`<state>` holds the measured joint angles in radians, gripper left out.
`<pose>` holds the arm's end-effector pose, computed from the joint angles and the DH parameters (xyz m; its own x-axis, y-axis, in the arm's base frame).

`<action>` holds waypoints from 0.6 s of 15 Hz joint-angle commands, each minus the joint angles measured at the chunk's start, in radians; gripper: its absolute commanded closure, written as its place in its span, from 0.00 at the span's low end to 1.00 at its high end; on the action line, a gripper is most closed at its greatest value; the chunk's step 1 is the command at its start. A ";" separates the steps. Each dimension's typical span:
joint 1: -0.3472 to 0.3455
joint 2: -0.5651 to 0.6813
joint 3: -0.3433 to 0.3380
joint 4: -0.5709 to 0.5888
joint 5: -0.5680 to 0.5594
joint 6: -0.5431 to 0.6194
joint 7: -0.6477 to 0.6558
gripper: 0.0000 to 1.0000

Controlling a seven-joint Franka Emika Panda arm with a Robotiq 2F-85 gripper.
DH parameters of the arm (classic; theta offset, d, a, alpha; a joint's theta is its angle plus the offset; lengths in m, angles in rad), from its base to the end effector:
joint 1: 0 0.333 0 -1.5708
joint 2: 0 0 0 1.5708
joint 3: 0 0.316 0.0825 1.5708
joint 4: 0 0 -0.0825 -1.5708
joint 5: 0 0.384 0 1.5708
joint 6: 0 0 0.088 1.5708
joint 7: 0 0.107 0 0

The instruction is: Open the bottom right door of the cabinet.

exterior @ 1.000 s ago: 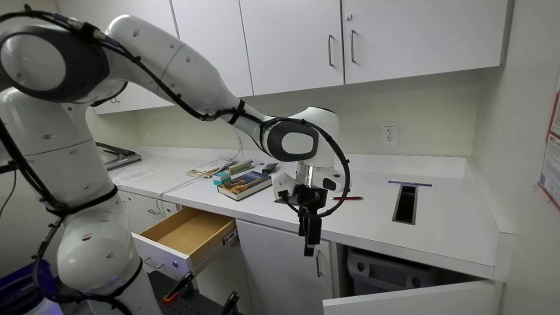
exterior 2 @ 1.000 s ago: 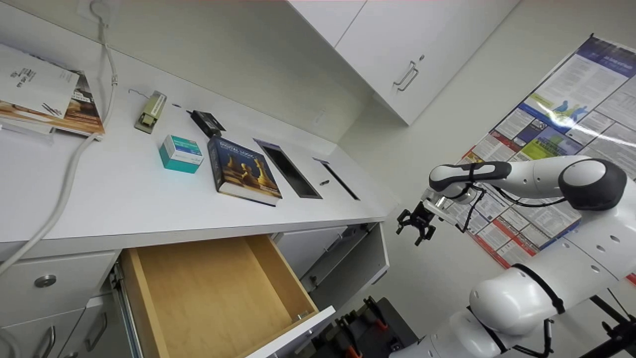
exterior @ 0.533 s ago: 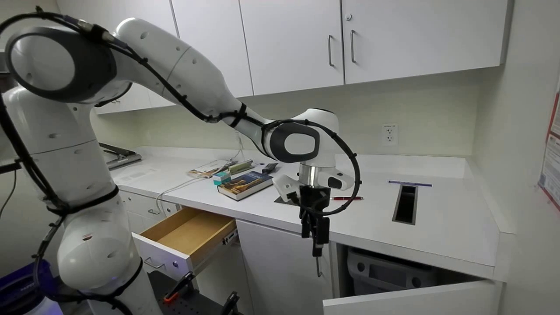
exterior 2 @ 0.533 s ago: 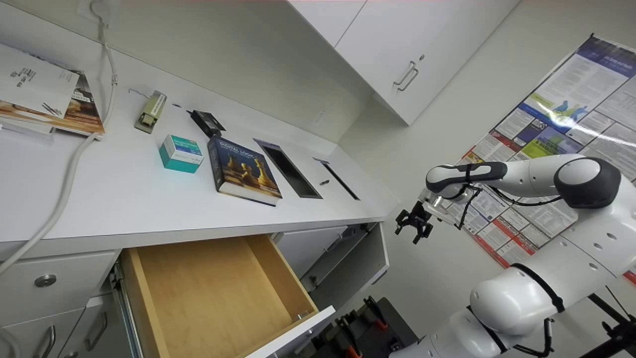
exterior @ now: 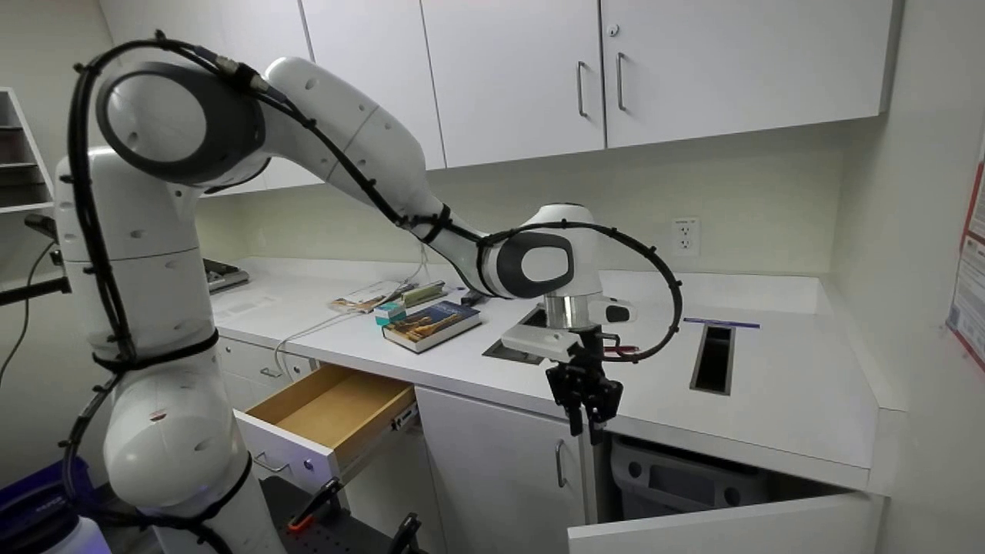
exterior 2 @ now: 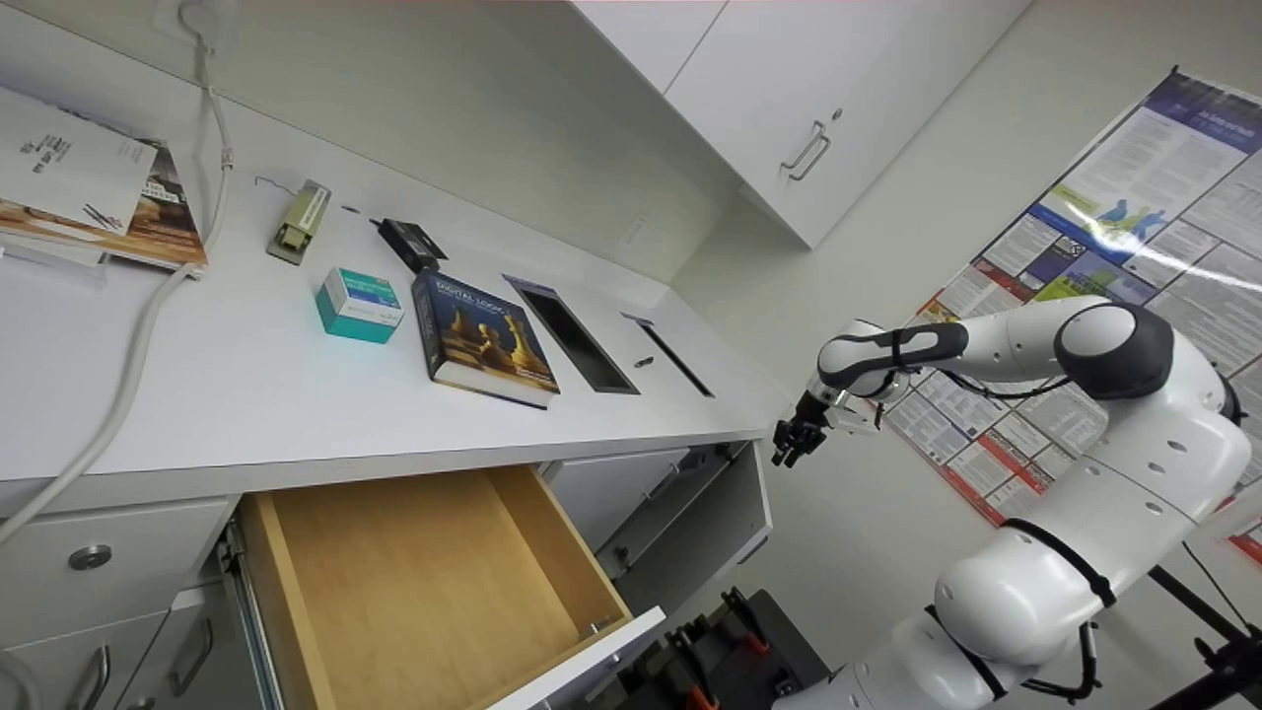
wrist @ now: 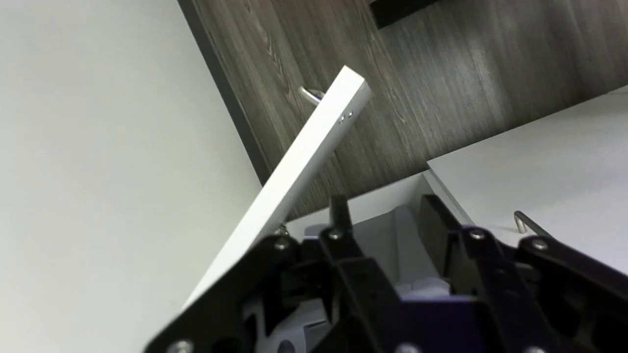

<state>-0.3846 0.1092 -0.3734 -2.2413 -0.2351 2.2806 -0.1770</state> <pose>0.3803 -0.3669 0.3186 0.9020 -0.4157 -0.1161 -0.3911 -0.9010 0.1879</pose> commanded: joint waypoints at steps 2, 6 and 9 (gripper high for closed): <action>-0.013 0.093 0.020 0.018 0.008 0.148 -0.230 0.95; -0.029 0.178 0.039 0.031 -0.008 0.201 -0.381 1.00; -0.017 0.235 0.019 0.048 -0.069 0.165 -0.351 1.00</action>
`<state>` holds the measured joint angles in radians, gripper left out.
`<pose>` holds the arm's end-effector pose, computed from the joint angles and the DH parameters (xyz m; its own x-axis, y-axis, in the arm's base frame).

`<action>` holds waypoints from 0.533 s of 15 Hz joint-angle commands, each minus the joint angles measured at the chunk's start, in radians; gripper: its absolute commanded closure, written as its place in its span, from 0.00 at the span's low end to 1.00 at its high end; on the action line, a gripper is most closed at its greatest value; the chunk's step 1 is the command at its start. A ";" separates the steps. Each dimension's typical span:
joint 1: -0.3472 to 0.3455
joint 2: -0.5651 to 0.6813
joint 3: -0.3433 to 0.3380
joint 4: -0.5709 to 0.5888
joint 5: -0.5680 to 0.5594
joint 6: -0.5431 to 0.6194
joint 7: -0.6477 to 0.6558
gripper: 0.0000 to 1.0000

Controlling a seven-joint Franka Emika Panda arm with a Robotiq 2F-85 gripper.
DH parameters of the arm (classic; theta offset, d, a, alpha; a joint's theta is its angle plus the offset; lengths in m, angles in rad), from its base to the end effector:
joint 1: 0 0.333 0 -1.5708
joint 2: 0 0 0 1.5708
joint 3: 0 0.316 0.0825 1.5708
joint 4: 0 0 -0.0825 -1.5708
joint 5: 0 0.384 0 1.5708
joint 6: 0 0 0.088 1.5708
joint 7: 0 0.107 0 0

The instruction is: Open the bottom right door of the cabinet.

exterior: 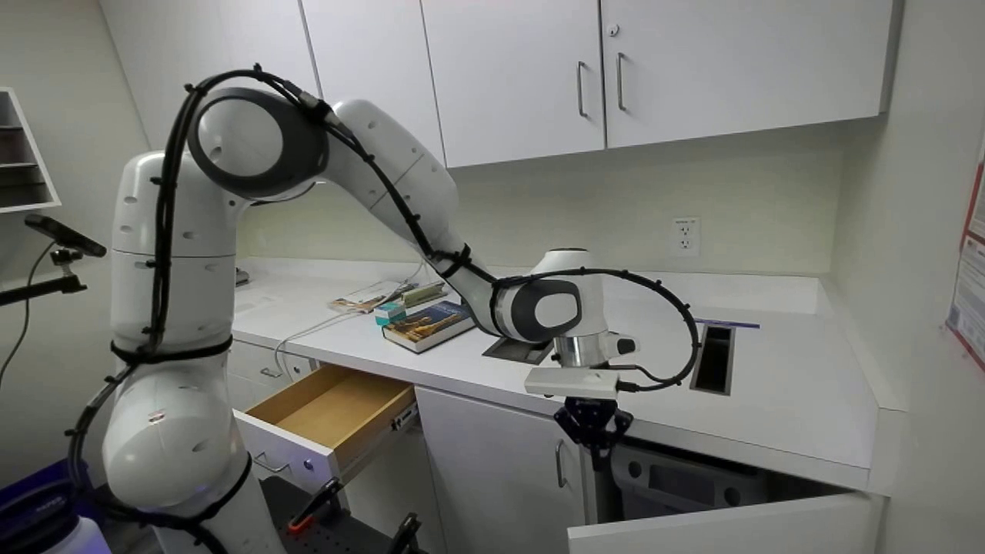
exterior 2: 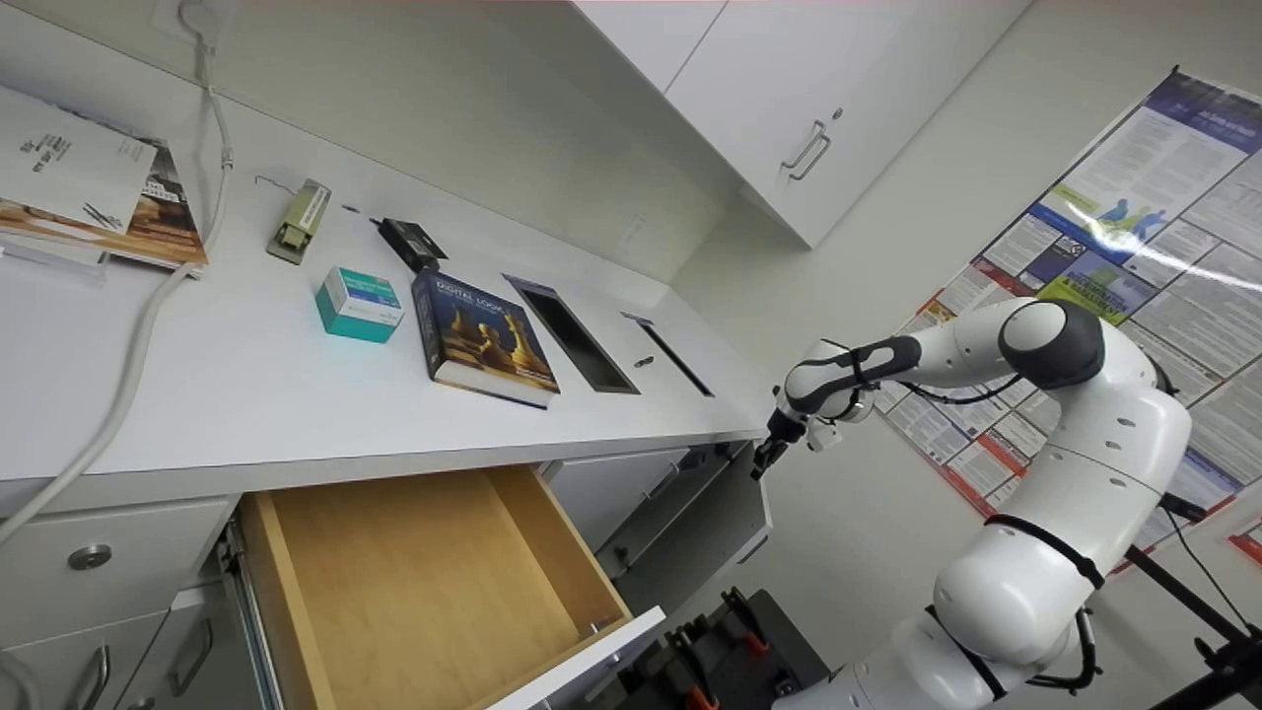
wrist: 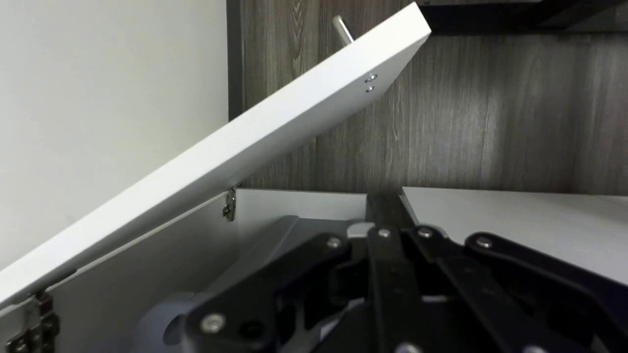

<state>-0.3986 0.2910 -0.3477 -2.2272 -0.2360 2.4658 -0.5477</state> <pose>0.3994 -0.3703 0.2463 0.9838 -0.0140 -0.1785 0.0159 -0.9861 0.1652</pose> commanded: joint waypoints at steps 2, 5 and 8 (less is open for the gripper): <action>-0.015 0.035 0.011 0.011 -0.044 -0.005 0.010 0.99; -0.018 0.057 0.010 0.022 -0.051 -0.005 0.011 0.99; -0.021 0.087 0.017 0.042 -0.047 -0.013 0.005 1.00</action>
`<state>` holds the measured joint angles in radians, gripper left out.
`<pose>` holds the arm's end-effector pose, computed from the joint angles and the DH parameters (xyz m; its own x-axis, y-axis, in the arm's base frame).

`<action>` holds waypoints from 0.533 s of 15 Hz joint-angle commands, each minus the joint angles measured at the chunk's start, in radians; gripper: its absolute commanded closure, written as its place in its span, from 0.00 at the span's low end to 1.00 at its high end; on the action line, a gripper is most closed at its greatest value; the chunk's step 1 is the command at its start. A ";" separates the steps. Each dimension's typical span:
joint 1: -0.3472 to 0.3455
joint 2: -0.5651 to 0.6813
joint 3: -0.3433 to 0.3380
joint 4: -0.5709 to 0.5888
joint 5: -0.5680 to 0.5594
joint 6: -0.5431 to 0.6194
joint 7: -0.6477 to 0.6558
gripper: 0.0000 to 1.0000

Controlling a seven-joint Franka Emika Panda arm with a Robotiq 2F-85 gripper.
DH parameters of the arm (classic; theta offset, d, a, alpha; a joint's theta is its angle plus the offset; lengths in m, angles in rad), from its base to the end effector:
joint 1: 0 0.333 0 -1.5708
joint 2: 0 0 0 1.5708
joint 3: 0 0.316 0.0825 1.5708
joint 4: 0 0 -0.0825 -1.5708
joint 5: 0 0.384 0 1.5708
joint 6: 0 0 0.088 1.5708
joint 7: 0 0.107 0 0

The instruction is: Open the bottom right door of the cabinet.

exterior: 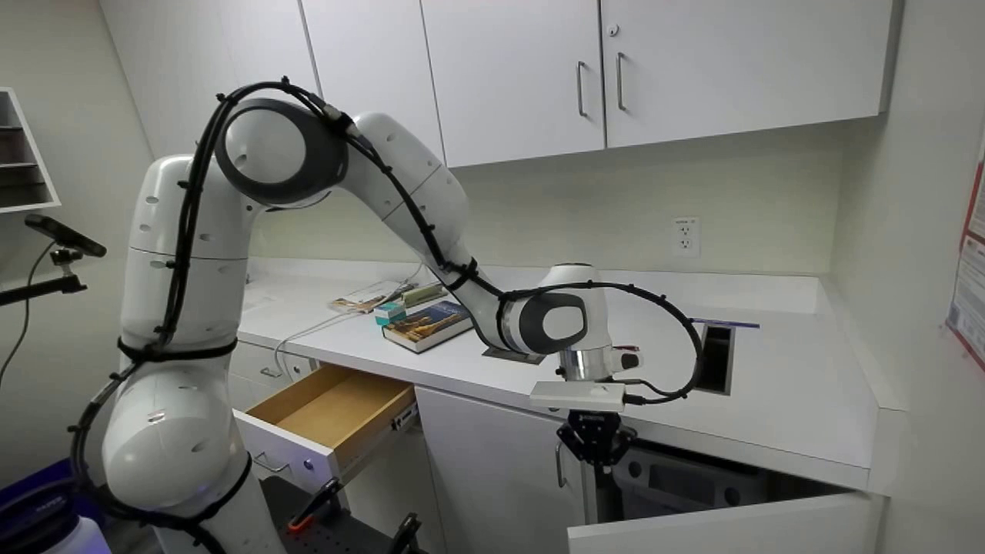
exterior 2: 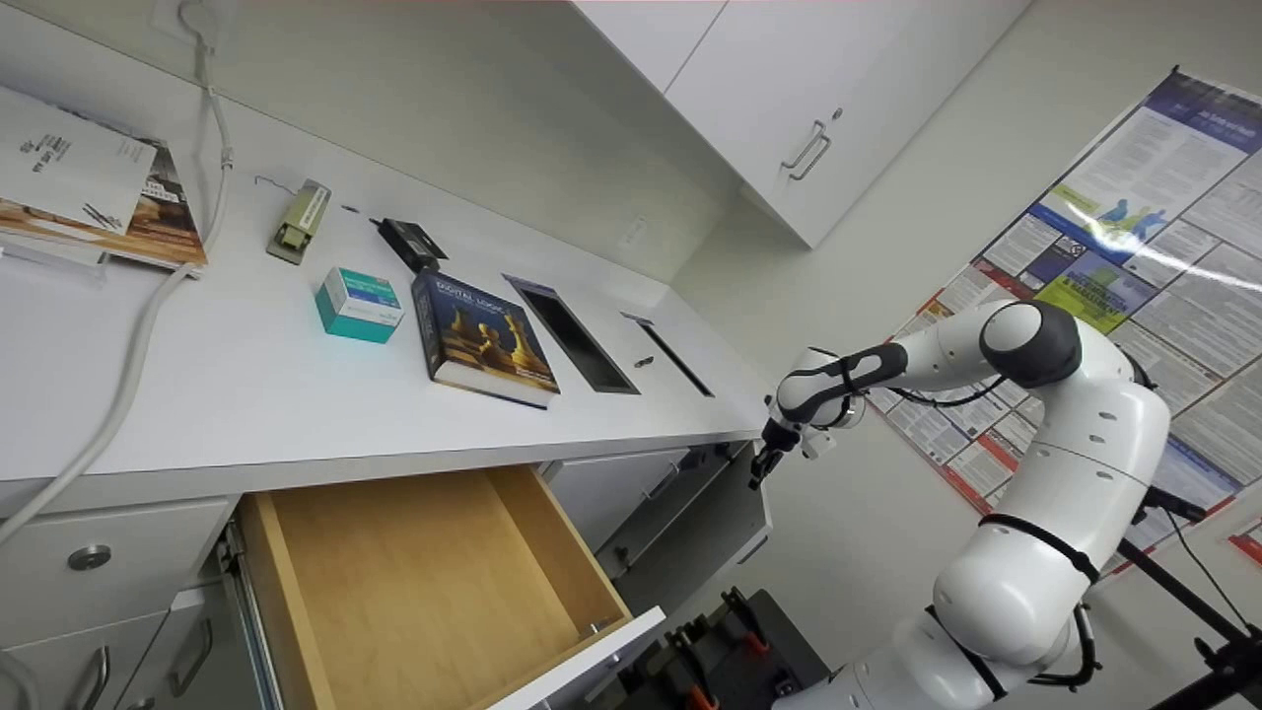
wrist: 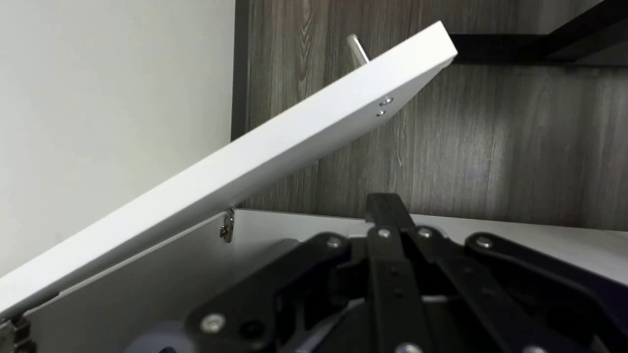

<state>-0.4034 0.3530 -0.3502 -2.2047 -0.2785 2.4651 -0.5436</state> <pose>0.3979 -0.3758 0.2229 0.9714 0.0092 -0.2372 0.0511 -0.9839 0.1710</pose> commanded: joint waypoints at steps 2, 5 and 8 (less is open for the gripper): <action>-0.021 0.045 0.020 0.023 -0.008 -0.013 0.001 1.00; -0.022 0.074 0.011 0.024 -0.024 -0.017 0.017 1.00; -0.022 0.102 0.001 0.030 -0.040 -0.021 0.032 1.00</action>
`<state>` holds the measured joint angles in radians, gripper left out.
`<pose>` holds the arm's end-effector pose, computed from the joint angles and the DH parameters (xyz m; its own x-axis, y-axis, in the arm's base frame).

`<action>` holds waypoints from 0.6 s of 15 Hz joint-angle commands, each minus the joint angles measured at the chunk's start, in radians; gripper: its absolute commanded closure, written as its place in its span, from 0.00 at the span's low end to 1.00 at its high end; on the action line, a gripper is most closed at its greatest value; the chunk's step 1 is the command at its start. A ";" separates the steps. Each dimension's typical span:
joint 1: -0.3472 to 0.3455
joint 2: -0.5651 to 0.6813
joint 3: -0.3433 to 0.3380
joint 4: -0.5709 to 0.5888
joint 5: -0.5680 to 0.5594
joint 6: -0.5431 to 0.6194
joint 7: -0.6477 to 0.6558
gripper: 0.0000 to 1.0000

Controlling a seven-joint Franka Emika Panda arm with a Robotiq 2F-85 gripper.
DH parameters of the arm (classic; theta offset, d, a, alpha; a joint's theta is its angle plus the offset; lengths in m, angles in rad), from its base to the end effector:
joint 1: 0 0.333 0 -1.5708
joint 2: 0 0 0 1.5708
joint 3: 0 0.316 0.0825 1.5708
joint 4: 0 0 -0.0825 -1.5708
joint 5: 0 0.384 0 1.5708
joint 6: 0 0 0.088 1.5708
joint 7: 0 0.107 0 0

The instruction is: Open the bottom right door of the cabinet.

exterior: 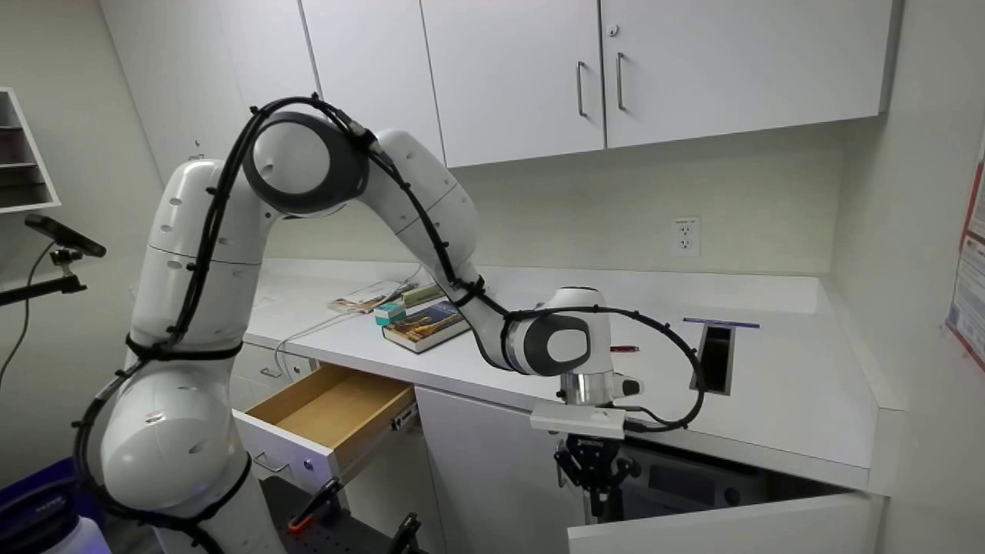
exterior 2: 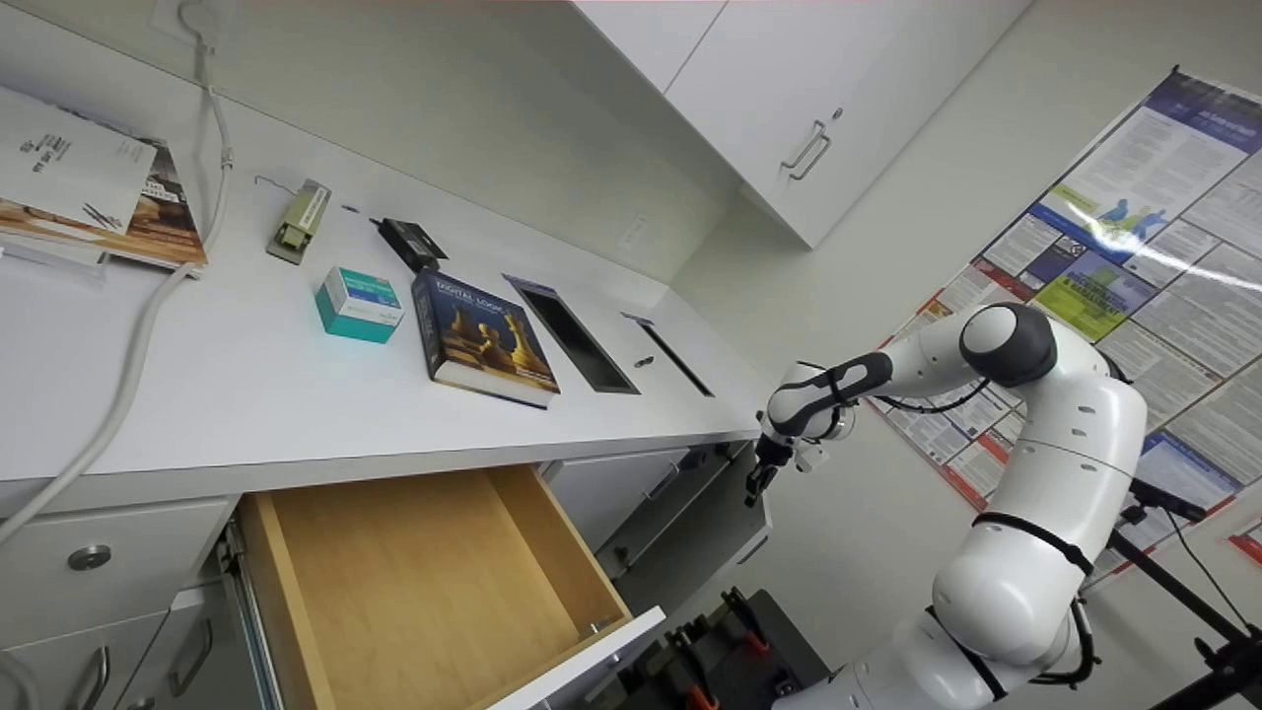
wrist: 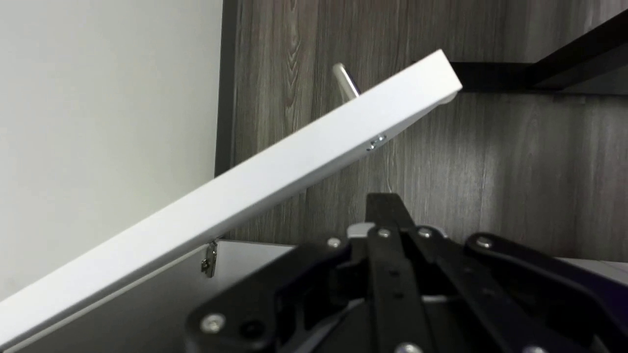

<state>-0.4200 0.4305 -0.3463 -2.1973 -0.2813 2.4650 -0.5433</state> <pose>0.3863 -0.3784 0.1857 0.9537 0.0067 -0.3008 0.0516 -0.9886 0.1414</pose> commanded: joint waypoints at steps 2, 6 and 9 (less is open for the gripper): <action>-0.008 0.040 -0.010 0.026 -0.054 -0.021 0.045 1.00; -0.012 0.072 -0.037 0.033 -0.086 -0.028 0.087 1.00; -0.007 0.099 -0.085 0.038 -0.144 -0.033 0.151 1.00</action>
<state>-0.4312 0.5010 -0.3879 -2.1806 -0.3590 2.4612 -0.4625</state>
